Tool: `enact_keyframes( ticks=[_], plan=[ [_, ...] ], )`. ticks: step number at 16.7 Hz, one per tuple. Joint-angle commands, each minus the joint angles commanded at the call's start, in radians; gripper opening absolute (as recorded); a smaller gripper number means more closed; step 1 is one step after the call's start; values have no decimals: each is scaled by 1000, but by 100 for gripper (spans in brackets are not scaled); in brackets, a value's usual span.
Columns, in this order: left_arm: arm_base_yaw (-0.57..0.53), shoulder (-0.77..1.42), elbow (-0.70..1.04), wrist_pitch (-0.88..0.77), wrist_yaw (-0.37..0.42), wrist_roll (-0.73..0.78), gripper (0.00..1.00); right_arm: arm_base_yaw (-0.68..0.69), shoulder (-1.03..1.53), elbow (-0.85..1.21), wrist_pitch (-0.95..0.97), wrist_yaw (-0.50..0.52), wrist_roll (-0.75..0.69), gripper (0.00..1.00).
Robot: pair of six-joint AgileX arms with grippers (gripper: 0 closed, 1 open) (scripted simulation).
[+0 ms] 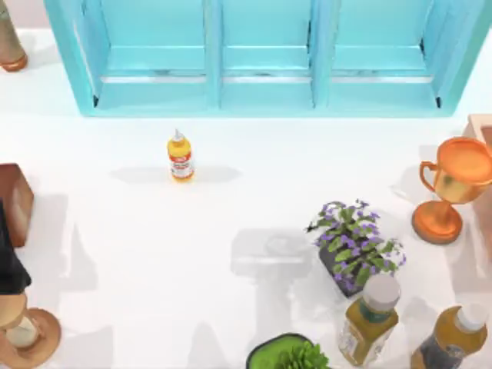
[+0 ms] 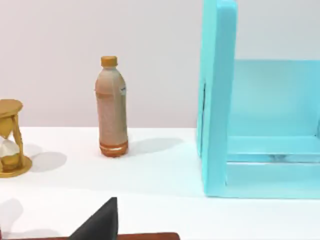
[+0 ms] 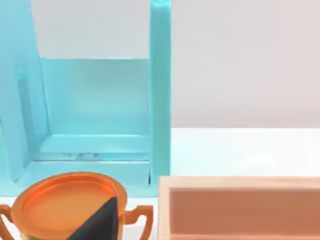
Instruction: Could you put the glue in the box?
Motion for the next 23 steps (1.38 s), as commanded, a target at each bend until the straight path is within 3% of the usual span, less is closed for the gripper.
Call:
enact_keyframes(
  ticks=[4,9,23],
  plan=[
    [0,0,0,0,0,0,100,21,29,13,0,17,7,100],
    [0,0,0,0,0,0,100,196,280,139,21,151,75,100],
    [0,0,0,0,0,0,100,845,1831,1006,378,857,399,100]
  ],
)
